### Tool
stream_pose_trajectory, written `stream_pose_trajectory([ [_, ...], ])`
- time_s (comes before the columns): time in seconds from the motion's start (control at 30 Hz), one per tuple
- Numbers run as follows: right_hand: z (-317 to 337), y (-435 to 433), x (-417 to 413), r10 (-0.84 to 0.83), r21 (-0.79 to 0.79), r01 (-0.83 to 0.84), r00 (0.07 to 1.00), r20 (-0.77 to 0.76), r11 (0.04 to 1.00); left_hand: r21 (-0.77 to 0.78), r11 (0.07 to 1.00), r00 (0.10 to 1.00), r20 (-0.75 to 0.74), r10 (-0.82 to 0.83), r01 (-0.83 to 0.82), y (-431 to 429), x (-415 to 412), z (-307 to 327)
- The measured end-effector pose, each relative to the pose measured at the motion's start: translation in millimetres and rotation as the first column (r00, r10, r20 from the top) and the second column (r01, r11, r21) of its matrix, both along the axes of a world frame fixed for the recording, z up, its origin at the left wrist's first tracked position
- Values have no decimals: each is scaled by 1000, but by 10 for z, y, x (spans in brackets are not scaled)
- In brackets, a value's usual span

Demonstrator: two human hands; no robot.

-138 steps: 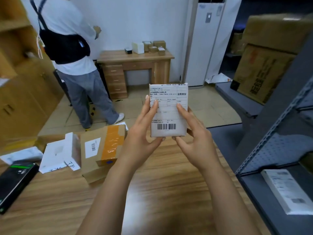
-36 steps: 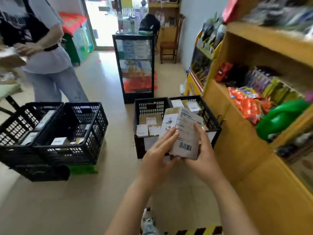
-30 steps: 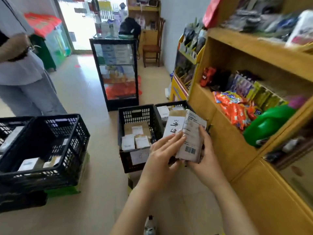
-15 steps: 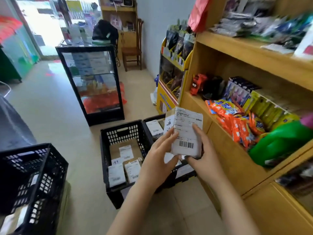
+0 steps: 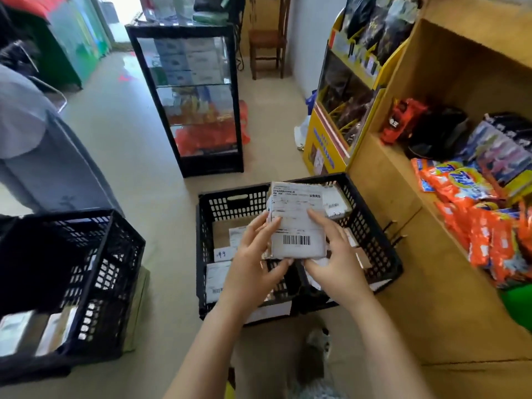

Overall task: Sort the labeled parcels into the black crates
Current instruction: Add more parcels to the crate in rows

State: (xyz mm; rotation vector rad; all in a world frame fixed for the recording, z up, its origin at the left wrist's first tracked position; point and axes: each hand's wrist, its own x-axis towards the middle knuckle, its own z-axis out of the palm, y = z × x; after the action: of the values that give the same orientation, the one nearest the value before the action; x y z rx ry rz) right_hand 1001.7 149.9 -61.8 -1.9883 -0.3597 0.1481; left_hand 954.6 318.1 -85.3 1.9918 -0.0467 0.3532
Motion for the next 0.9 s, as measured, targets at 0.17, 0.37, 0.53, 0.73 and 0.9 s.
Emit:
stream_pose_trajectory([
  [0.17,-389,316,618,141,32,-138,974,-174,990,-9,994,981,-165,101,-104,289,464,-380],
  [0.37,-1219,603,1361,192,-3,-204,926,-325,979,-34,979,908,-382,173,-201,561,1075,-1065],
  [0.53,-2044,872,1597,229,-49,-274,877,-421,960,-4,960,824,-514,238,-280,717,1223,-1897],
  [0.73,-2914,1032,1521,235,-106,-356,785,-573,929,76,955,681,-686,258,-286,738,1043,-2731],
  [0.9,-3317,1072,1287,216,-108,-371,726,-653,922,178,950,598,-743,301,-257,709,786,-3127],
])
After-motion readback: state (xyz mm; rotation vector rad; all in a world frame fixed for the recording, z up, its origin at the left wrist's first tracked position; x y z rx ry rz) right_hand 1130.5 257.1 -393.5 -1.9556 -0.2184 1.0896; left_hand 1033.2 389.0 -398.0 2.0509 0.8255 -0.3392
